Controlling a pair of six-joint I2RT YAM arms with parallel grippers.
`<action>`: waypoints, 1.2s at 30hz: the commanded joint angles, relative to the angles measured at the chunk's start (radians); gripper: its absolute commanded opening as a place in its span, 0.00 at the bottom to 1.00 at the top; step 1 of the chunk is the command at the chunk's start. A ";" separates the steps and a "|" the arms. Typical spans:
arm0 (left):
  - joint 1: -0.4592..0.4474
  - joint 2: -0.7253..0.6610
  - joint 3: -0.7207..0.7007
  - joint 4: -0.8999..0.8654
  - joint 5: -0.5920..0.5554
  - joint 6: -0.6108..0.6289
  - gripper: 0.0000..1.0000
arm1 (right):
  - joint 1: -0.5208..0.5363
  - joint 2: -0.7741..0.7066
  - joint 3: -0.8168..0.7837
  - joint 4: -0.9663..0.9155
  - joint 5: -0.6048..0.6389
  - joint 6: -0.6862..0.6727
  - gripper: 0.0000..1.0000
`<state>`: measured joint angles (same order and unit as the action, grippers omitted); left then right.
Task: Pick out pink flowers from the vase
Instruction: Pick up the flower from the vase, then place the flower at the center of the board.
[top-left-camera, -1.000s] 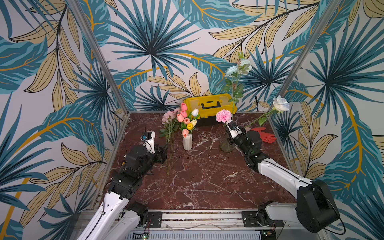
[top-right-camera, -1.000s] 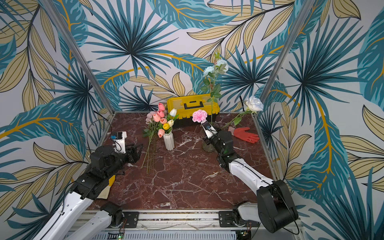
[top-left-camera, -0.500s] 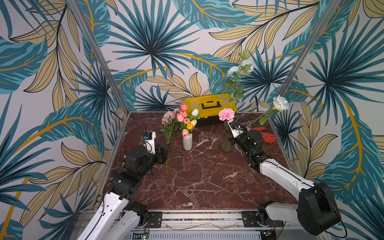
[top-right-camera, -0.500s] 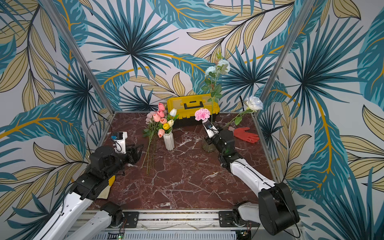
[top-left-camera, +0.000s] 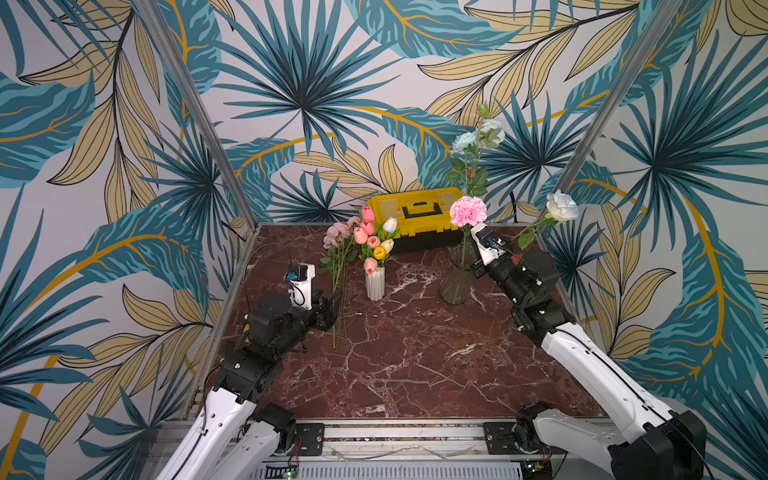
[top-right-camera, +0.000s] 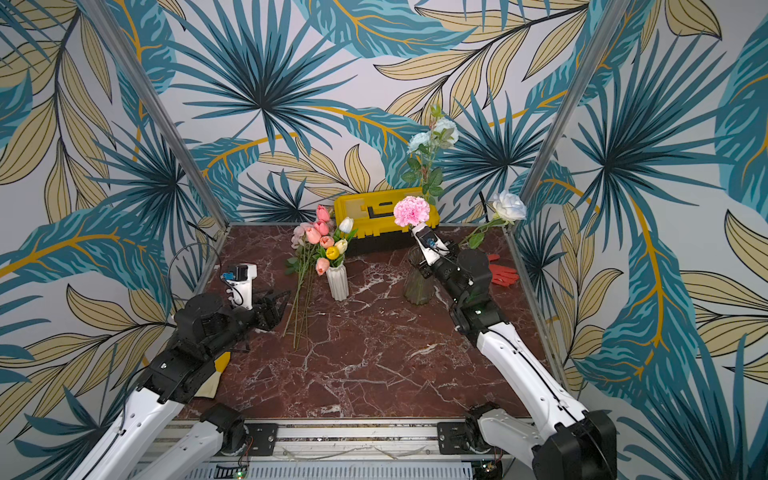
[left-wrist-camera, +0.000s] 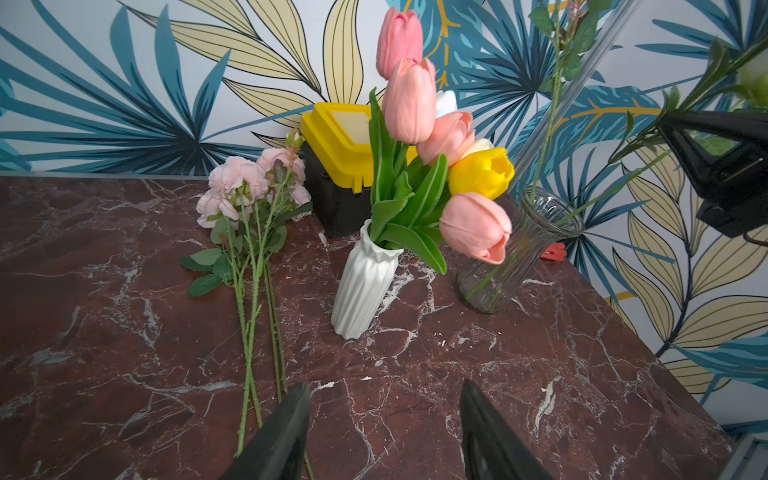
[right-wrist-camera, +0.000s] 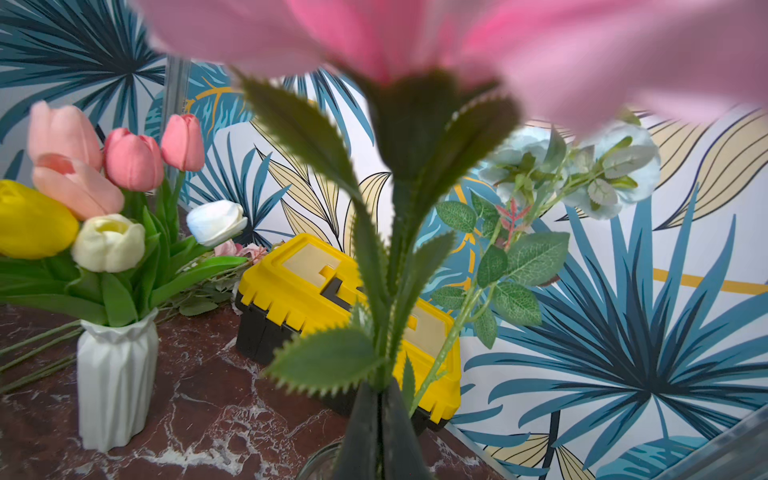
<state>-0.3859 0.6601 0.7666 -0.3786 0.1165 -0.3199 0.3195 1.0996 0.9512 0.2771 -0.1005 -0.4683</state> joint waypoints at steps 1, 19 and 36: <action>-0.005 -0.030 -0.009 0.031 0.069 0.023 0.59 | -0.003 -0.047 0.070 -0.122 -0.052 0.014 0.00; -0.006 -0.065 -0.012 0.031 0.306 0.091 0.64 | 0.008 -0.132 0.221 -0.072 -0.320 0.393 0.00; -0.285 0.260 0.027 0.281 0.282 0.319 0.64 | 0.132 -0.136 -0.097 0.135 -0.444 0.635 0.00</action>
<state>-0.6273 0.8894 0.7677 -0.2295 0.4446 -0.0666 0.4328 0.9676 0.8902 0.2970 -0.5358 0.1188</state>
